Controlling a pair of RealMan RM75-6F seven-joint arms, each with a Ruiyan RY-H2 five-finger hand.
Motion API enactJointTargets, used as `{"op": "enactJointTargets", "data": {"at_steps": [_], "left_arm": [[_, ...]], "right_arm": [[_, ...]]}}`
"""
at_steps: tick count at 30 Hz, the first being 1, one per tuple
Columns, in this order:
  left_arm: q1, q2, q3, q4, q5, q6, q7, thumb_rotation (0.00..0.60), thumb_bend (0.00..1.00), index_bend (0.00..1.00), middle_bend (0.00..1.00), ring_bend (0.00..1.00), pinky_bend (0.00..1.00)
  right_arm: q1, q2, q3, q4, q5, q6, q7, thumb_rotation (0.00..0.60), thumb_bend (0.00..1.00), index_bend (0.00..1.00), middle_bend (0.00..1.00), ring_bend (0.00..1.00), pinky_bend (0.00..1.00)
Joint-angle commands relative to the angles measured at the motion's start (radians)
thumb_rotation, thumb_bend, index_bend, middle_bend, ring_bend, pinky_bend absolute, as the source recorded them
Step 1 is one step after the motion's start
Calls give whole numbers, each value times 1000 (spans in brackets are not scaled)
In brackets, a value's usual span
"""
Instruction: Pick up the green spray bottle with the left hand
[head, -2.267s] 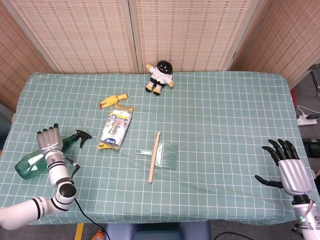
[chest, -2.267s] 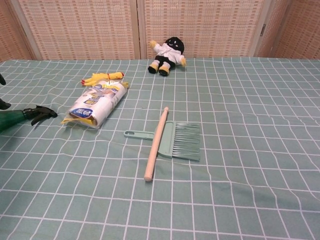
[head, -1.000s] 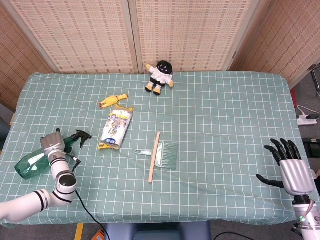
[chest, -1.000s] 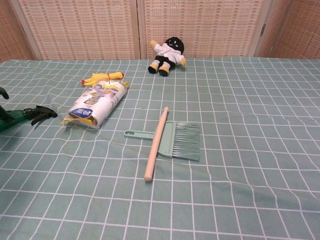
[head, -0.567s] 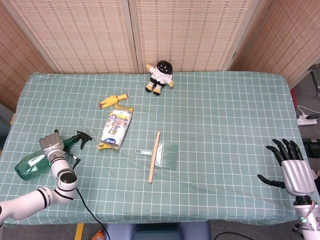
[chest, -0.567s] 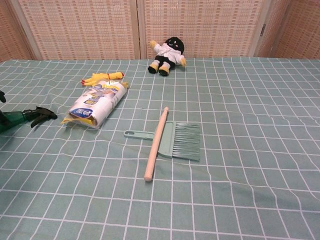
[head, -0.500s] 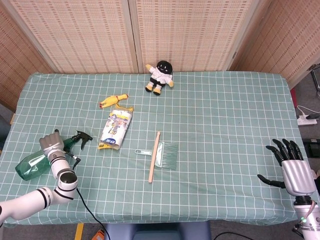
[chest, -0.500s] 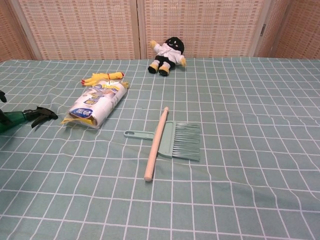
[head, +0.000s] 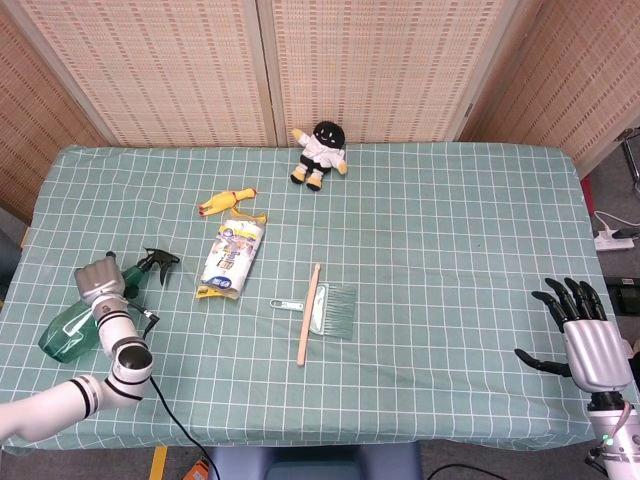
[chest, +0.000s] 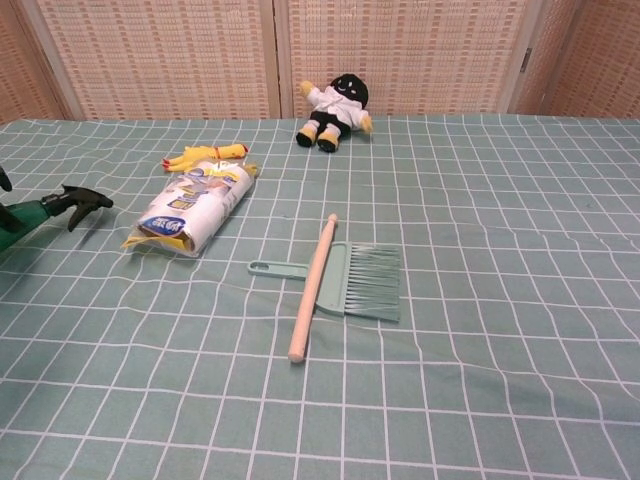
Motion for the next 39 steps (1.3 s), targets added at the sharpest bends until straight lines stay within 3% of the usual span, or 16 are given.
{"op": "enactJointTargets", "data": {"at_steps": [1,12,17,21,31,39], "left_arm": [[10,46,-1,-65,106,35,-67,600,302,210,556,335,247],[110,197,-60,-315,486,222,-423,600,335,326,700,476,350],[147,211,-101,-329,591,276,-589,600,347,339,726,506,370],[157,200,-123,-290,578,248,-655,600,347,339,729,510,369],[156,152,-109,-208,525,168,-680,600,347,339,729,510,369],[138,122,-130,-198,491,147,-684,600,347,339,728,510,366]], "right_arm": [[0,0,0,1,0,0,1,600,0,230,94,29,41],[-1,-2,1,0,-2,4,-1,600,0,229,94,29,41],[-2,-5,2,2,-3,8,-5,600,0,229,94,29,41],[-4,-10,4,4,-2,12,-8,600,0,228,94,29,41],[-5,-16,7,7,0,17,-19,600,0,226,94,29,41],[-6,-20,9,7,1,20,-27,600,0,226,94,29,41]]}}
